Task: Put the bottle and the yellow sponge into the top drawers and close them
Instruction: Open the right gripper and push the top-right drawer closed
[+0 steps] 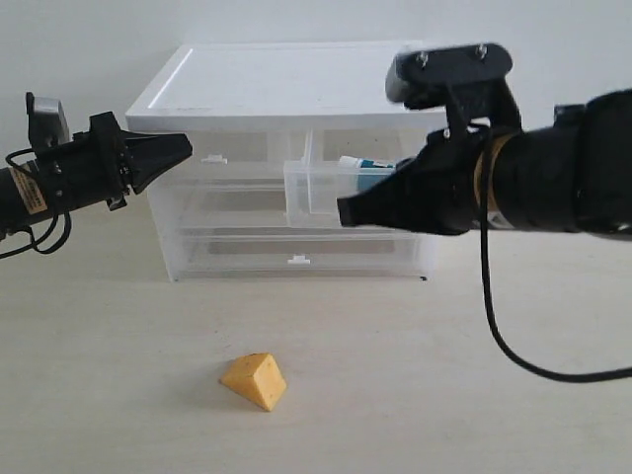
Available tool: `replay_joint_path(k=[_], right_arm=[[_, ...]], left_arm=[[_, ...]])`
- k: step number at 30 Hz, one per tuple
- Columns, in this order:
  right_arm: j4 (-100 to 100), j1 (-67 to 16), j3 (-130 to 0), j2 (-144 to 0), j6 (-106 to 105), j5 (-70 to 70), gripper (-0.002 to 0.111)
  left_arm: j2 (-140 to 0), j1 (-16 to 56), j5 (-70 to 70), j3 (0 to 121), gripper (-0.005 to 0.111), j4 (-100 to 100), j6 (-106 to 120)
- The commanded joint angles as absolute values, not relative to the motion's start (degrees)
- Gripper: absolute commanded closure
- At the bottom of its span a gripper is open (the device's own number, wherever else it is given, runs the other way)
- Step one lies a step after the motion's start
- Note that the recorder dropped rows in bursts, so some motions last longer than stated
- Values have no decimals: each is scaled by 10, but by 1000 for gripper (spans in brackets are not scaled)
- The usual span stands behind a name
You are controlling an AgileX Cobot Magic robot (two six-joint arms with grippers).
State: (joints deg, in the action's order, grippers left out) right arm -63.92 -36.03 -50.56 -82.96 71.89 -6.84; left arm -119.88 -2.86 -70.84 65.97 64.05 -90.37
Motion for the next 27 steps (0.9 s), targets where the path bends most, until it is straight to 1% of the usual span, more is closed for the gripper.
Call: replay_joint_path(k=[1, 7, 12, 20, 27], right_arm=[[-641, -359, -493, -857, 697, -80, 108], [-708, -359, -536, -915, 698, -107, 108], [-740, -359, -591, -952, 698, -187, 108], [-780, -359, -637, -969, 707, -183, 108], [-828, -359, -680, -1021, 732, -211, 108]], left_arm=[[-1198, -28, -690, 664, 103, 610, -900], [-1198, -28, -690, 664, 103, 610, -900], [-1198, -28, -690, 664, 103, 608, -900], [-1198, -28, -690, 664, 103, 604, -898], [-1198, -28, -690, 664, 103, 607, -898]])
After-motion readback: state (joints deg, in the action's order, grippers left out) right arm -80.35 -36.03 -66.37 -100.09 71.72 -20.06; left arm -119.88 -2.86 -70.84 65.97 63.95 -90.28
